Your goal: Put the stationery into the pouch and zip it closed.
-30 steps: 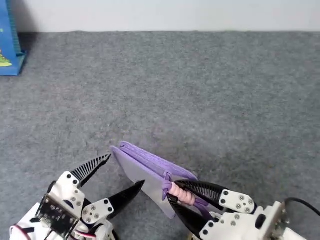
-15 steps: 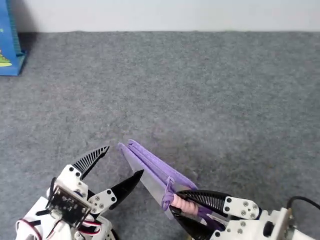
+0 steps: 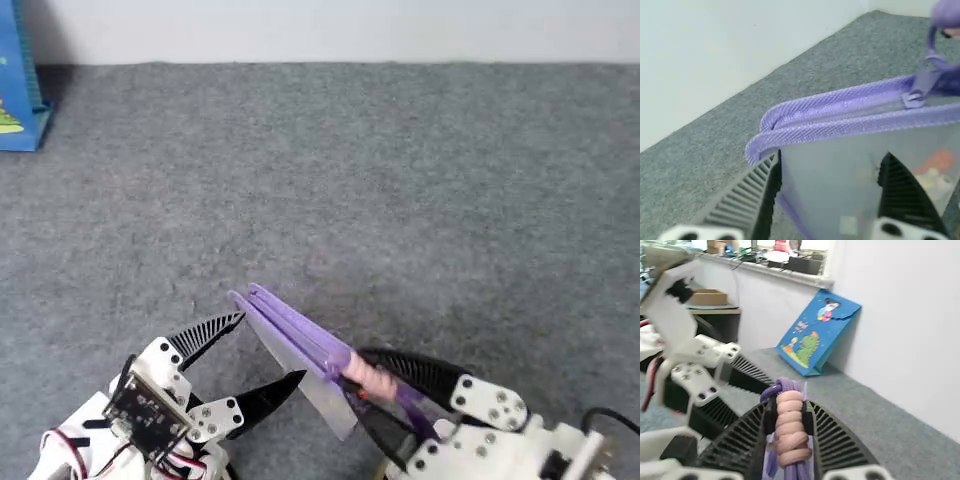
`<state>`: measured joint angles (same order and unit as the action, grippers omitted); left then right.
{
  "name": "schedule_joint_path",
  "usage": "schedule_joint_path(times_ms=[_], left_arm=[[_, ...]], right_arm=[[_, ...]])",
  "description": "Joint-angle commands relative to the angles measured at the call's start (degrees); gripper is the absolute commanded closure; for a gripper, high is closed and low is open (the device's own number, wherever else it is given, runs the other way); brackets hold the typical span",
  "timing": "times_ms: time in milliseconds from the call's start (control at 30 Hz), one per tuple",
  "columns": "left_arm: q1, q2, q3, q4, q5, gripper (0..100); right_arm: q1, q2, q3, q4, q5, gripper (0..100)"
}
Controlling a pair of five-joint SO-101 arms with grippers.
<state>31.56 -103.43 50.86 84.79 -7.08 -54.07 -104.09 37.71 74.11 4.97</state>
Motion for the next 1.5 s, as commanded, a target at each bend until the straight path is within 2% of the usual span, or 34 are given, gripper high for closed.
schedule_joint_path(times_ms=[0,100,300,400,767,900,1067,1167,1300,1467], left_arm=[[1.32,-0.35,-0.48,0.18,1.85,70],[6.42,-0.35,-0.48,0.26,2.73,75],[18.29,-0.35,-0.40,0.09,2.46,96],[21.01,-0.26,0.84,-1.05,1.41,99],[21.27,0.00,12.26,-11.34,1.23,99],[20.92,-0.09,18.07,-17.58,1.41,99],[17.41,-0.18,20.88,-23.38,5.71,99],[12.84,-0.26,20.88,-23.82,6.86,99],[11.87,-0.35,20.53,-21.89,7.56,99],[17.58,-0.35,17.01,-16.53,7.47,99]], right_arm=[[2.77,0.75,1.76,-7.43,0.53,99.1],[5.76,0.75,5.45,-12.53,0.62,99.1],[10.07,0.75,11.08,-20.70,0.44,99.1],[10.07,0.92,11.60,-23.69,0.44,99.1],[9.63,6.73,11.25,-25.63,-3.43,99.1],[5.49,6.64,11.25,-24.31,-3.43,99.1],[3.74,6.46,11.16,-19.12,-3.43,99.1],[3.74,4.00,11.16,-15.69,-3.43,99.1],[3.91,-0.04,11.25,-11.21,-3.34,99.1],[10.86,0.04,11.43,-7.34,-3.43,99.1]])
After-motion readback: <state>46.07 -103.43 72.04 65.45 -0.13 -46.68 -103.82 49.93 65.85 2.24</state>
